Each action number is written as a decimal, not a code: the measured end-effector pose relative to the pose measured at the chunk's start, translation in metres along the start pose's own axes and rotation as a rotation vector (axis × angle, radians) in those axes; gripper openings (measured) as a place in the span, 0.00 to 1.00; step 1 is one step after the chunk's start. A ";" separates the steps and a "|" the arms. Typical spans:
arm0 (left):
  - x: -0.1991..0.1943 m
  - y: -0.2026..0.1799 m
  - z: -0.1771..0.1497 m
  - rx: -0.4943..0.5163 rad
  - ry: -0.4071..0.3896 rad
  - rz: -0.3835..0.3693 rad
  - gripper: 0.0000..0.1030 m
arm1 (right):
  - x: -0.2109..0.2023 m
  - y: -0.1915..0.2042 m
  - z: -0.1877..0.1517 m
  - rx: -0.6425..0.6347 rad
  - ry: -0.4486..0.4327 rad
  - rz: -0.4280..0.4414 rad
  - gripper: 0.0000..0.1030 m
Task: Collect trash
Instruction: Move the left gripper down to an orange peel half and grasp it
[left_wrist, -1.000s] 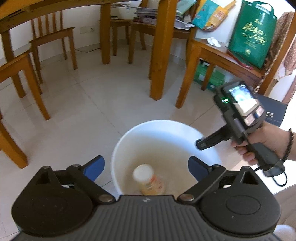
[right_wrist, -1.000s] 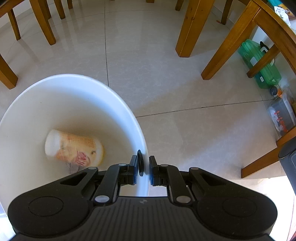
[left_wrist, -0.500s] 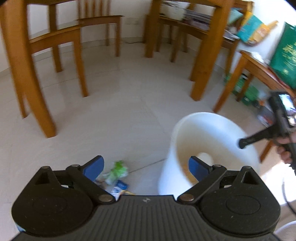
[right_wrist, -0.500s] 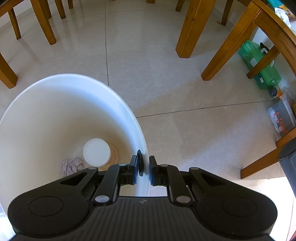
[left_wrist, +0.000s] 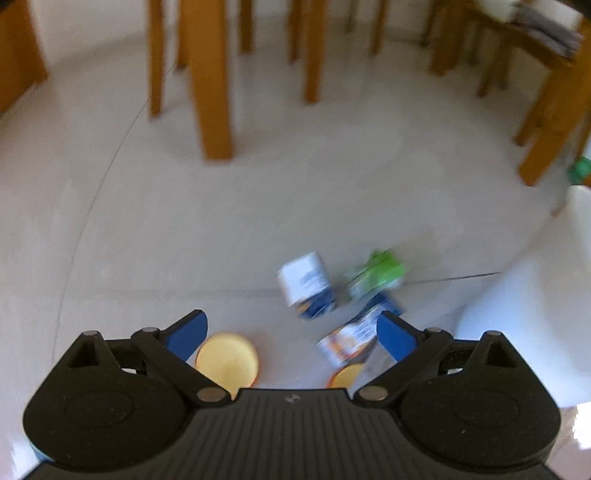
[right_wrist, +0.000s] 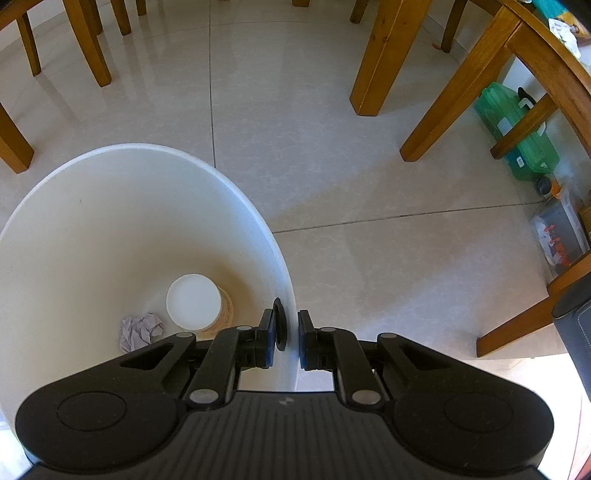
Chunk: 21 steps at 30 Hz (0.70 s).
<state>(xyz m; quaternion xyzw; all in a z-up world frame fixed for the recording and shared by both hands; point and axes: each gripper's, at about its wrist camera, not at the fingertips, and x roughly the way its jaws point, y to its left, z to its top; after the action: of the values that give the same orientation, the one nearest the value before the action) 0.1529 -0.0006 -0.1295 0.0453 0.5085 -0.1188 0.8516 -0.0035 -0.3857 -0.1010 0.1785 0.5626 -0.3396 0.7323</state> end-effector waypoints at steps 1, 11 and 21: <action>0.010 0.009 -0.004 -0.027 0.015 0.009 0.95 | 0.000 0.000 0.000 0.000 0.000 -0.001 0.14; 0.085 0.051 -0.037 -0.187 0.111 0.054 0.95 | -0.001 0.003 0.000 -0.015 0.004 -0.018 0.14; 0.128 0.054 -0.051 -0.243 0.125 0.096 0.95 | 0.000 0.001 0.001 -0.013 0.008 -0.019 0.15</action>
<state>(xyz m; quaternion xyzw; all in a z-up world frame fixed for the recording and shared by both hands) 0.1814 0.0413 -0.2687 -0.0268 0.5683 -0.0123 0.8223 -0.0016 -0.3856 -0.1008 0.1700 0.5693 -0.3421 0.7280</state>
